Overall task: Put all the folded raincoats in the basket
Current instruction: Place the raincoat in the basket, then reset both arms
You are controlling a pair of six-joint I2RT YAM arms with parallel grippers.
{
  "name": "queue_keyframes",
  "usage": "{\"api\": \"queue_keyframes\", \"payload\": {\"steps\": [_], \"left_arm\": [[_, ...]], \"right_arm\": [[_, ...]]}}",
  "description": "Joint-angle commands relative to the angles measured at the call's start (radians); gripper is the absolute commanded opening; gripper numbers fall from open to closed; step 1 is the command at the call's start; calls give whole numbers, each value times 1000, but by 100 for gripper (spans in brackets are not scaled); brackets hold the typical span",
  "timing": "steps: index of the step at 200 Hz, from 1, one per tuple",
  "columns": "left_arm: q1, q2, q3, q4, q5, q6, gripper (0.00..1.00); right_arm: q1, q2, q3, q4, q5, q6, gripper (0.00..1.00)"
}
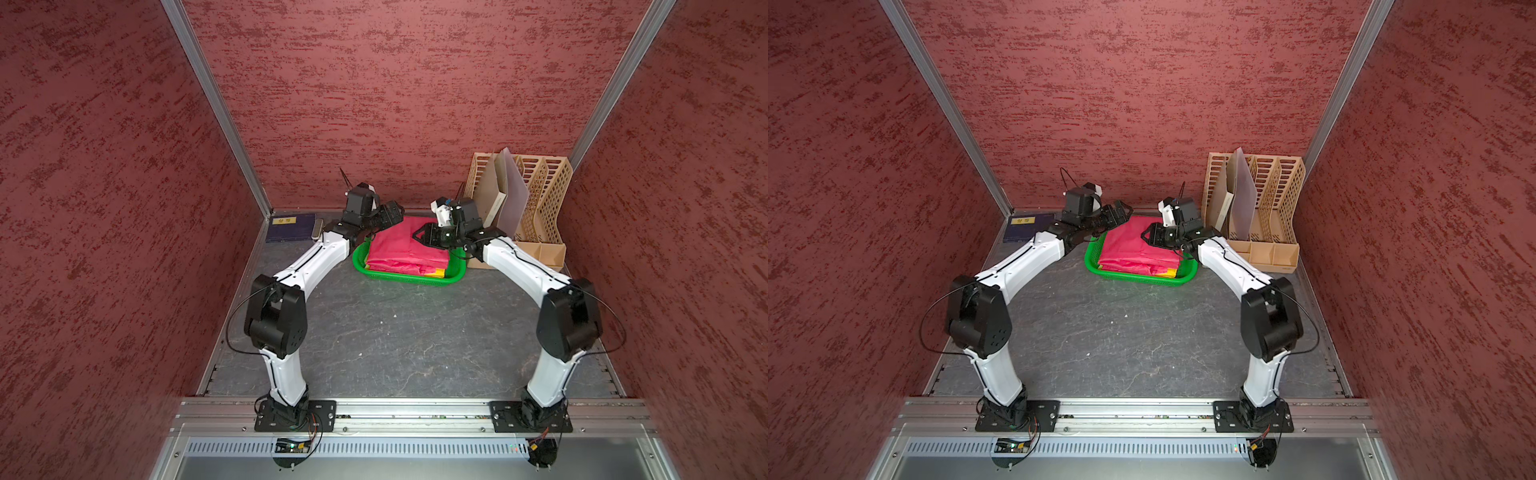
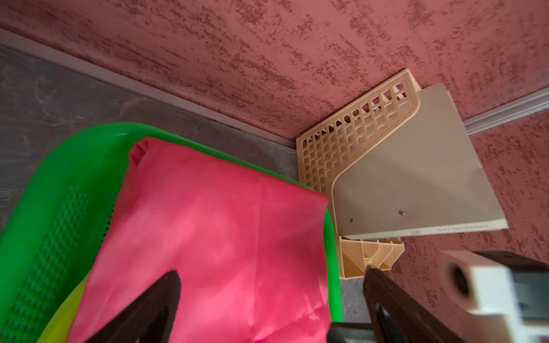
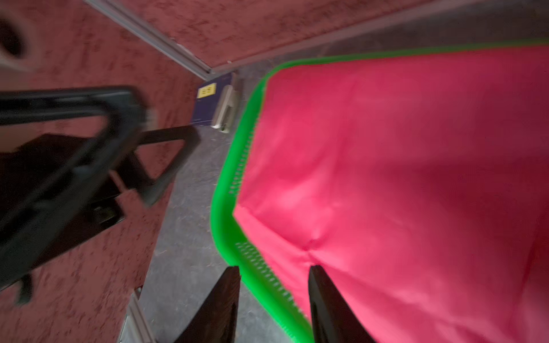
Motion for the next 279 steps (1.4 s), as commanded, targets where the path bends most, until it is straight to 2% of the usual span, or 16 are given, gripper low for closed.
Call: {"api": "queue_keyframes", "payload": {"steps": [1,51,87,107,115,125,133,152,166,178,197,210,221,234,248,279], "left_arm": [[-2,93,44,36,13,-33,100],[4,179,-24,50,21,-46,100],[4,153,-16,12,3,15,100],[-4,123,53,-60,-19,83,100],[-10,102,77,-89,-54,115,100],[-21,69,84,-97,-115,160,100],[-30,36,71,-86,-186,195,100],[-57,-52,-30,1,-388,316,100],[-55,-106,-126,73,-450,390,100],[-35,-148,-196,93,-484,402,100],[40,-224,-340,136,-418,363,100],[105,-306,-501,262,-313,343,100],[146,-386,-649,389,-310,314,100],[178,-471,-779,477,-370,305,100],[182,-523,-854,513,-456,354,100],[155,-499,-943,642,-650,533,100]], "right_arm": [[-8,59,-24,134,-2,85,42],[-25,96,-195,277,5,116,42],[-27,44,-211,277,-7,59,55],[-28,-35,-183,226,31,6,66],[-28,-75,-178,209,59,-15,76],[-28,-130,-181,190,109,-44,97],[-28,-176,-187,170,165,-74,98],[-28,-265,-219,117,386,-147,98],[-30,-315,-278,122,575,-191,98],[-30,-337,-327,142,698,-246,98],[-31,-341,-397,186,867,-356,98],[-32,-325,-443,230,969,-451,98],[-33,-309,-475,263,1068,-491,98],[-40,-300,-512,306,1101,-522,98],[-46,-305,-579,406,1085,-551,98],[-52,-314,-729,699,1051,-635,98]]}}
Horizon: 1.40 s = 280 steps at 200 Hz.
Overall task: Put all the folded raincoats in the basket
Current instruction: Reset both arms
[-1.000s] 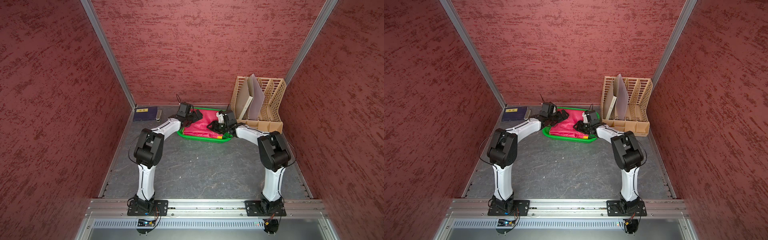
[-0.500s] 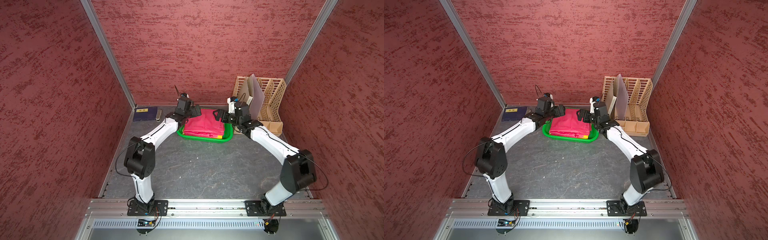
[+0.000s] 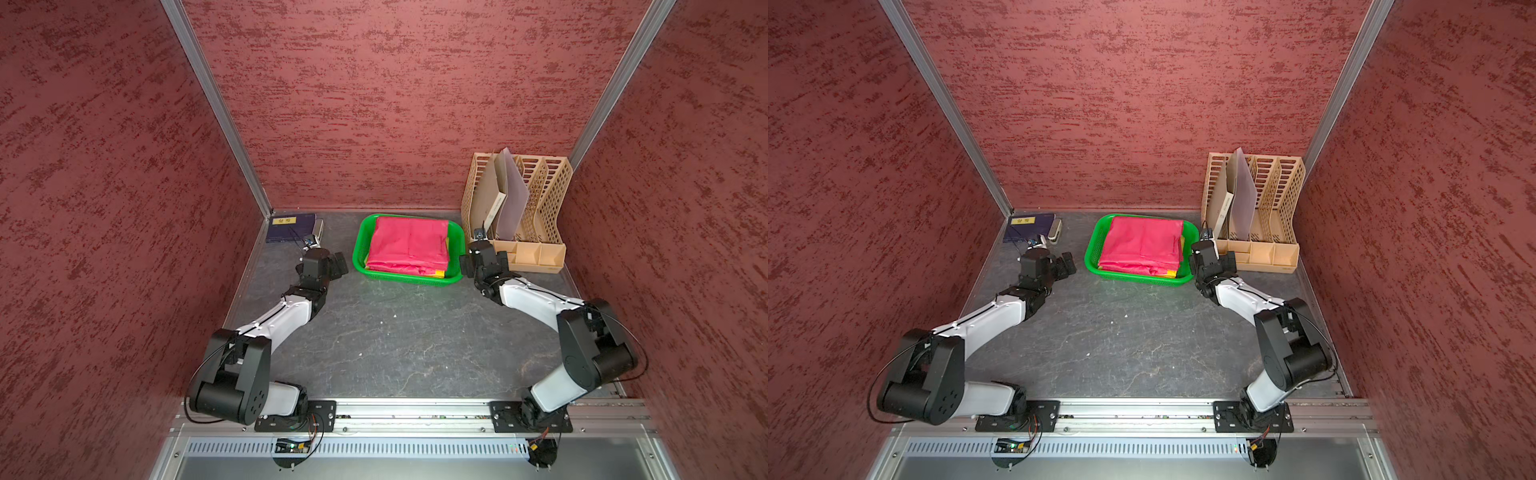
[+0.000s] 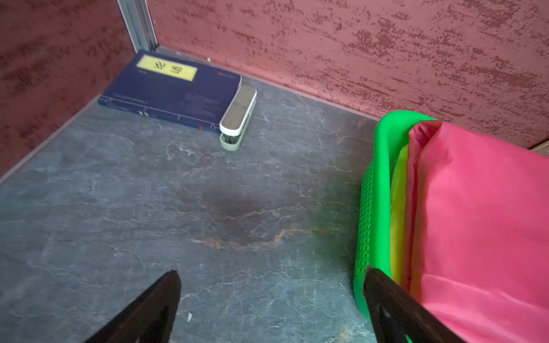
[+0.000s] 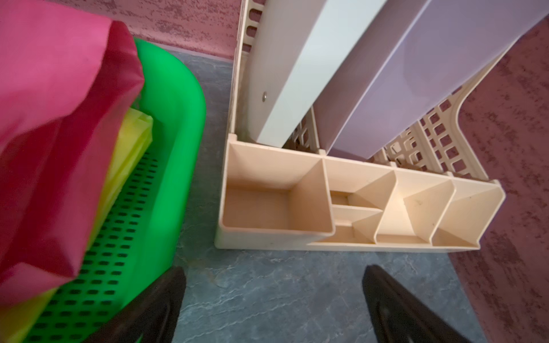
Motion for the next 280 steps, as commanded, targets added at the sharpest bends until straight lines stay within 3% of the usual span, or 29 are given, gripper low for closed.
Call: {"api": "queue_keyframes", "payload": {"steps": [1,9,36,79,93,113,132,147,154,171,191,199,224,235,248,255,280], "left_arm": [[-25,11,-43,231,-176,162,100],[-32,24,-46,246,-233,171,100],[-41,45,-44,318,-236,241,100],[-42,-65,-181,394,-240,284,100],[-24,-85,-229,446,-230,284,100],[19,-78,-257,550,-107,281,100],[28,-42,-196,484,-131,291,100],[26,-49,-195,454,-125,314,100],[24,-66,-202,425,-132,317,100],[31,-107,-257,374,-136,306,100],[32,-104,-359,507,-132,323,100],[38,-114,-366,521,-82,329,100],[59,-19,-350,643,28,366,100],[52,18,-314,611,48,395,100],[59,101,-299,690,56,430,100],[63,105,-263,622,-3,390,100],[150,115,-256,602,74,300,100]], "right_arm": [[-8,-26,-78,303,57,-111,98],[-13,-41,-115,385,39,-125,98],[-32,-92,-247,634,0,-142,98],[-33,-208,-308,512,6,-158,98],[-34,-223,-356,557,-24,-173,98],[-42,-206,-390,618,-39,-188,98],[-84,-151,-429,708,-90,-169,98],[-104,-66,-456,844,-70,-171,98],[-108,-69,-441,809,-49,-150,98],[-149,-82,-443,781,-112,-109,98],[-217,-103,-471,788,-222,-48,98],[-233,-107,-477,791,-246,-33,98],[-266,-95,-509,845,-338,-19,98],[-265,-19,-531,987,-333,-36,98],[-271,-61,-508,858,-335,-8,98],[-270,-34,-514,927,-329,-22,98],[-273,-49,-507,878,-335,-11,98]]}}
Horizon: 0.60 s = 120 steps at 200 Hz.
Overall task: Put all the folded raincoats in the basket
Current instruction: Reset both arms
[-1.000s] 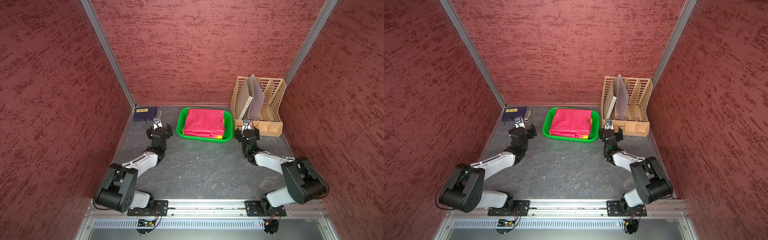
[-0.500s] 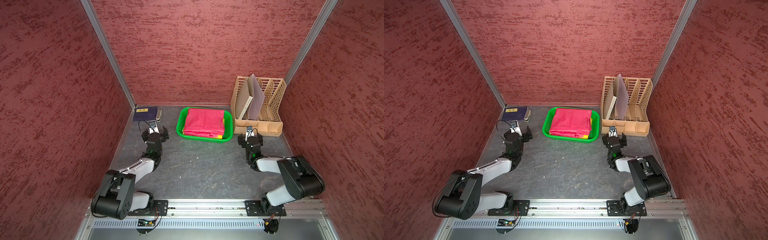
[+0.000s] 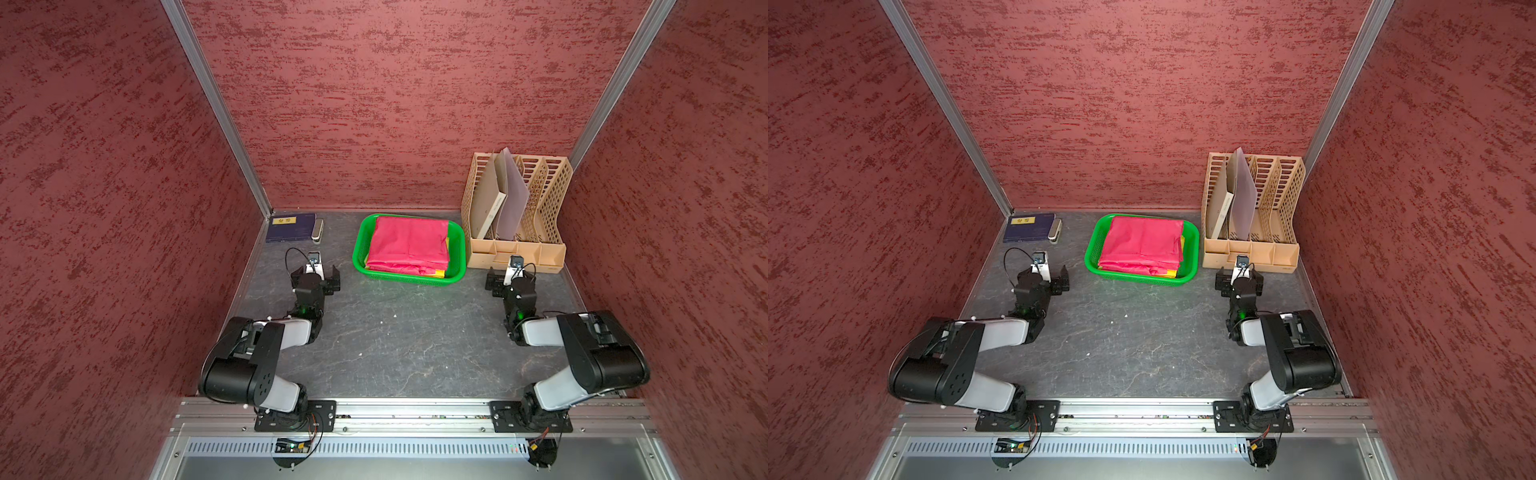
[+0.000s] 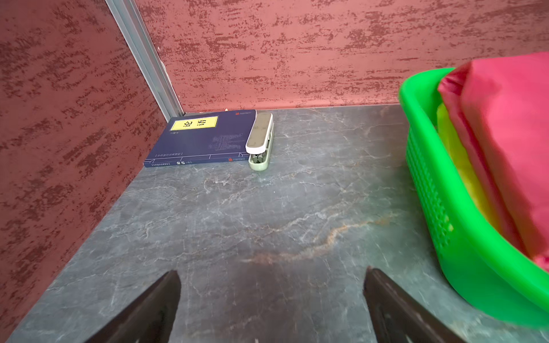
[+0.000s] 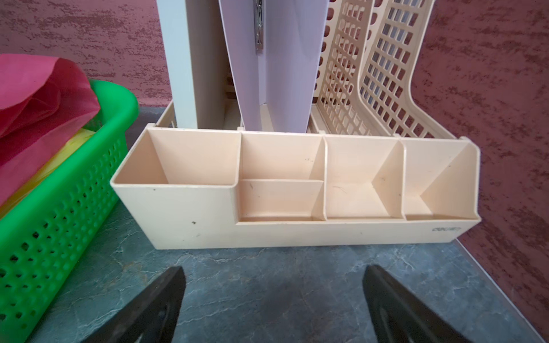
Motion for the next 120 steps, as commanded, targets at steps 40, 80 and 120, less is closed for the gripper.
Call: {"api": "queue_keyframes", "payload": {"steps": [40,80,120], "left_arm": [[162,32,-65,169,253,-108,100],[138,55,-37,160,217,-85,100],[139,45,-33,129,220,-91,100]], "right_arm": [[-8,2,5,47,-31,18,98],[-8,4,5,50,-31,19,98],[-8,2,5,47,-32,18,99]]}}
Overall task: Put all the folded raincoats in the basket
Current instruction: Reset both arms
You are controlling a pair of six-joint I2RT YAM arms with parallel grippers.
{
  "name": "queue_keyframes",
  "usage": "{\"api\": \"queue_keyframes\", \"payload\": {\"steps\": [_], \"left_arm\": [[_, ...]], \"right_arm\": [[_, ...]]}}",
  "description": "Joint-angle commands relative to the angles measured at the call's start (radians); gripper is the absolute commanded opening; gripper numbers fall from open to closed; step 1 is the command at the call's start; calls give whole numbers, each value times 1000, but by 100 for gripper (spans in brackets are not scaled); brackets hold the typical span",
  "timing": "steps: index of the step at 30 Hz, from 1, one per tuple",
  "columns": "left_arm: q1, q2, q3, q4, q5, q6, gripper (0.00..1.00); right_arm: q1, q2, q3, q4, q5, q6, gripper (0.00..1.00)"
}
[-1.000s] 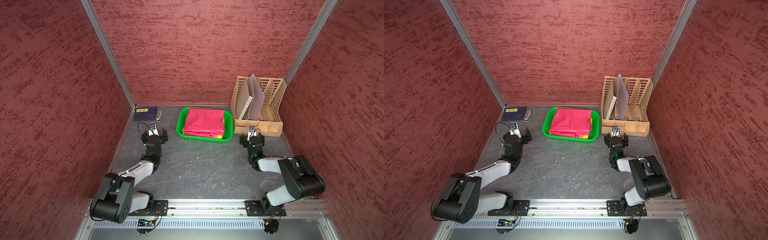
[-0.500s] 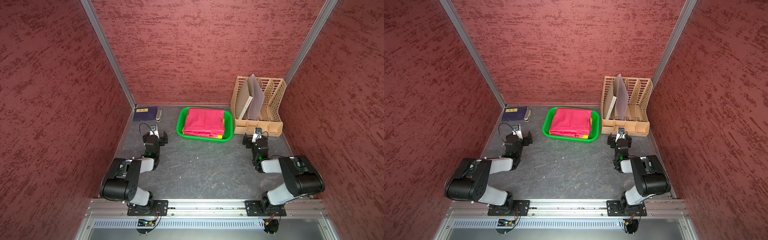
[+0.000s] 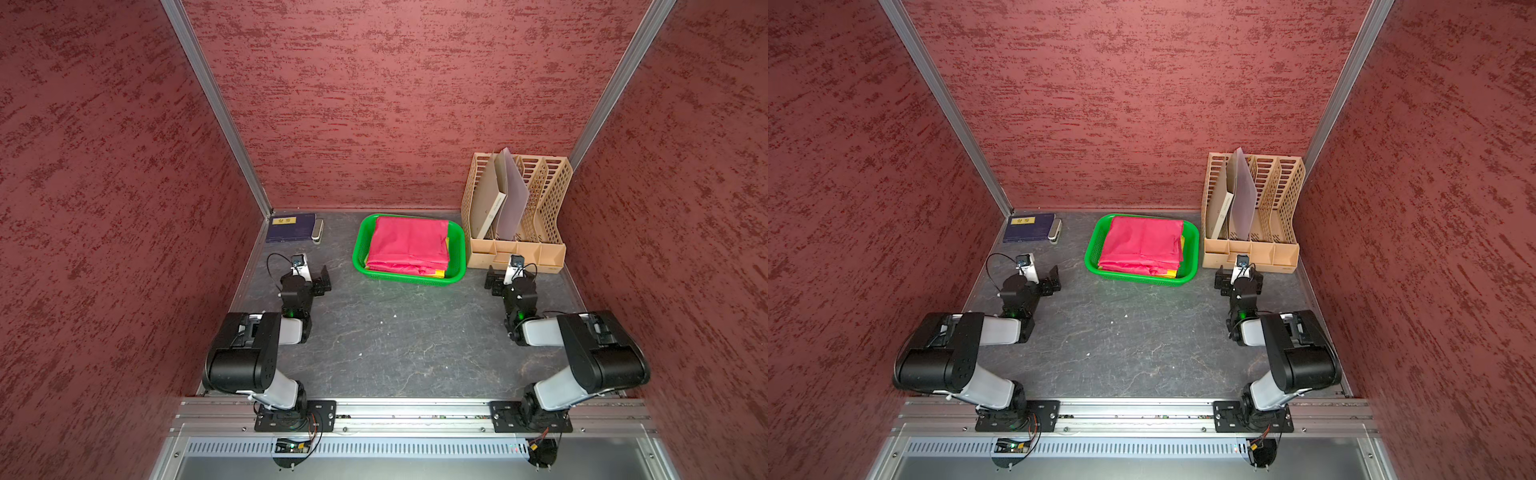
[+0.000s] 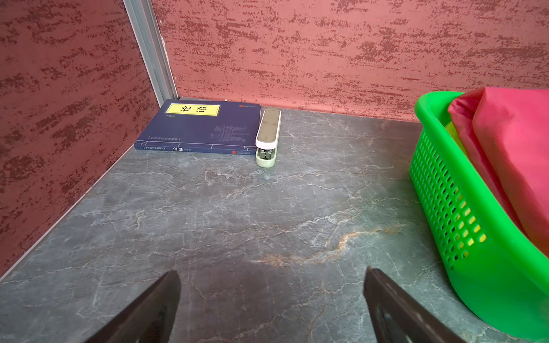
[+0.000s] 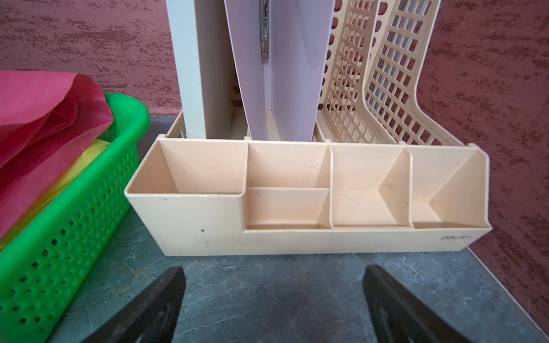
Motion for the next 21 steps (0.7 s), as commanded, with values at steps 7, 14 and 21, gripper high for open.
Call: {"api": "queue_keyframes", "payload": {"steps": [7,14,21], "left_arm": [[0,-2,14,21,11,-4,100],[-1,0,13,24,11,-5,100],[0,-1,13,23,11,-5,100]], "right_arm": [[-5,3,5,28,-9,11,98],[-5,4,7,28,-10,10,98],[-5,2,7,26,-11,10,99]]}}
